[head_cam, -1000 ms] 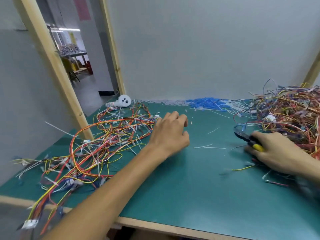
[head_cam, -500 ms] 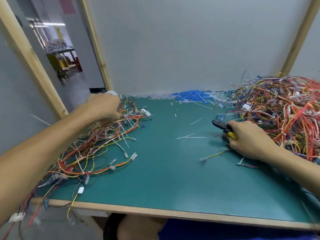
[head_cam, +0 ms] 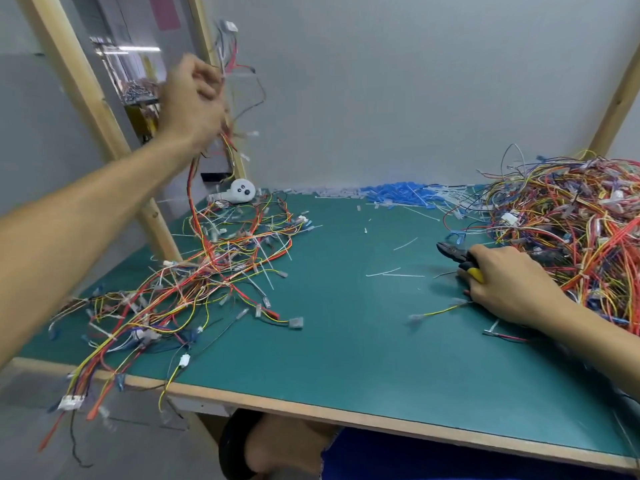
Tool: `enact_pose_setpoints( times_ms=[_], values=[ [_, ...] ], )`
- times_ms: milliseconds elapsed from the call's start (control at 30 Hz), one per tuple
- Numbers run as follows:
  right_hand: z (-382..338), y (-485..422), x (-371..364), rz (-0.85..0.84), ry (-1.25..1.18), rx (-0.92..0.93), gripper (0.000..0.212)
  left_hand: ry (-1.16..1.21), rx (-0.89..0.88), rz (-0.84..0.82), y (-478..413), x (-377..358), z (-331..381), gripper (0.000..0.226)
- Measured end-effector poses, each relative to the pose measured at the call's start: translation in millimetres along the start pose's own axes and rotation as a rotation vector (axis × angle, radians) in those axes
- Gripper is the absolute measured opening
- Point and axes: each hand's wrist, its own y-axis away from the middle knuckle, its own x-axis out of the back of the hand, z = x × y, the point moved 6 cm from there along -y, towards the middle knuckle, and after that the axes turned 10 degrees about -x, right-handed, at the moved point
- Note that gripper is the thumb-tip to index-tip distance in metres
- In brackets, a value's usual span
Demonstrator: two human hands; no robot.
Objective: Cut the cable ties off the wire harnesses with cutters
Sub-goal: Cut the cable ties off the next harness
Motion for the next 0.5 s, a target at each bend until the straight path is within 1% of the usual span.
enact_pose_setpoints(
  times_ms=[33, 67, 100, 133, 167, 200, 233, 300, 467, 500],
  values=[
    [0, 0, 1, -0.003, -0.001, 0.000, 0.026, -0.038, 0.006, -0.165, 4, -12, 3, 0.025],
    [-1, -1, 1, -0.004, -0.003, 0.001, 0.026, -0.077, -0.005, -0.222, 7, -18, 9, 0.020],
    [-1, -1, 2, -0.003, -0.002, 0.004, 0.027, -0.084, -0.019, -0.163, 6, -18, 15, 0.018],
    [-1, -1, 1, 0.000, 0.004, 0.006, 0.027, -0.013, 0.028, -0.053, 4, -15, 23, 0.019],
    [-1, 0, 1, 0.004, 0.011, 0.004, 0.026, 0.128, 0.127, 0.048, 4, -13, 31, 0.022],
    [0, 0, 0, 0.007, 0.017, 0.000, 0.026, 0.290, 0.237, 0.088, 4, -16, 41, 0.024],
    [1, 0, -1, 0.007, 0.022, -0.004, 0.026, 0.457, 0.335, 0.071, 3, -23, 53, 0.024],
    [0, 0, -1, 0.004, 0.023, -0.003, 0.025, 0.700, 0.449, -0.015, 5, -40, 81, 0.017],
    [1, 0, -1, 0.016, 0.017, 0.005, 0.026, 1.299, 0.589, -0.198, 17, -75, 153, 0.010],
    [2, -1, 0, 0.016, 0.014, 0.006, 0.026, 1.382, 0.620, -0.230, 22, -83, 160, 0.011]
  ],
)
